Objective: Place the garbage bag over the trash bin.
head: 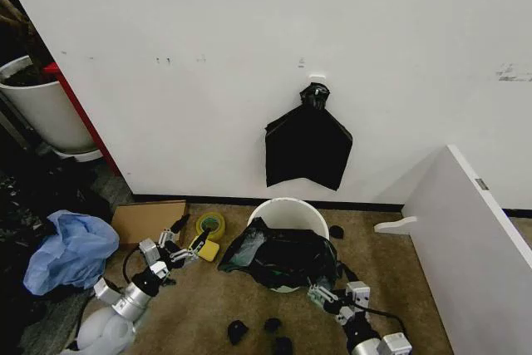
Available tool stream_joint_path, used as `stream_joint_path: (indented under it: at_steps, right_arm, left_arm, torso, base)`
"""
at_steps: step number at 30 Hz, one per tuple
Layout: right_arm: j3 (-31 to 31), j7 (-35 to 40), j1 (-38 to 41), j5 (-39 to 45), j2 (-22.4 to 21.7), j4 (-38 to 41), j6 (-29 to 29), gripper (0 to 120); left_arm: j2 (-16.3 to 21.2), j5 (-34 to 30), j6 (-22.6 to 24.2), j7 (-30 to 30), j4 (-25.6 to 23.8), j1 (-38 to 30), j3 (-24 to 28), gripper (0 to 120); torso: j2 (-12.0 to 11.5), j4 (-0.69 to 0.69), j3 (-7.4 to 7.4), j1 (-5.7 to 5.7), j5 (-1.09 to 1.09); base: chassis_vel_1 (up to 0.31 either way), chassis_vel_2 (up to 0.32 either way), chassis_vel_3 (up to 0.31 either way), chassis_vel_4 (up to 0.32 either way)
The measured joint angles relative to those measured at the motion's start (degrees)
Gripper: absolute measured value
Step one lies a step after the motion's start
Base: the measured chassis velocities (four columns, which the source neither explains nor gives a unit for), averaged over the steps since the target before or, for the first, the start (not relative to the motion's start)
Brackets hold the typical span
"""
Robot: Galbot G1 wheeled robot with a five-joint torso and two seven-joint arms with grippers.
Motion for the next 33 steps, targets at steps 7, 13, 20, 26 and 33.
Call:
stream_joint_path:
  at_steps: [7,13,20,26,33]
  right_arm:
    - [7.09,-0.55,3.87,13.38,-7.86,7.38,-14.14,100]
    - [12.86,-1.73,11.94,27.15,-17.43,5.26,-26.15,100]
    - [8.10,-1.57,28.51,36.75,-24.14,-3.54,-35.00,100]
    - [-9.06,-7.19,52.14,37.86,-27.35,-18.67,-44.77,100]
    - [-27.34,-25.28,70.64,25.56,-24.20,-34.28,-46.71,100]
  left_arm:
    - [-3.24,8.05,2.29,-16.33,-9.15,4.79,-3.48,100]
    - [-3.95,15.88,8.90,-30.64,-13.82,5.31,-2.17,100]
    - [-5.56,19.64,11.31,-34.14,-16.06,10.23,-3.26,100]
    - [-9.66,24.04,11.85,-34.39,-18.85,16.20,-3.88,100]
    - [-12.18,25.17,12.30,-32.59,-20.71,20.12,-4.93,100]
  torso:
    - [0.01,0.04,0.00,0.00,0.01]
    - [0.02,-0.04,0.00,0.00,0.03]
    - [0.01,0.03,0.00,0.01,0.02]
    - [0.01,0.01,0.01,0.01,0.03]
    - [0.01,0.01,0.01,0.01,-0.01]
  base:
    - [0.000,0.000,0.000,0.000]
    - [0.000,0.000,0.000,0.000]
    - [0.000,0.000,0.000,0.000]
    - [0.000,0.000,0.000,0.000]
    - [0.000,0.000,0.000,0.000]
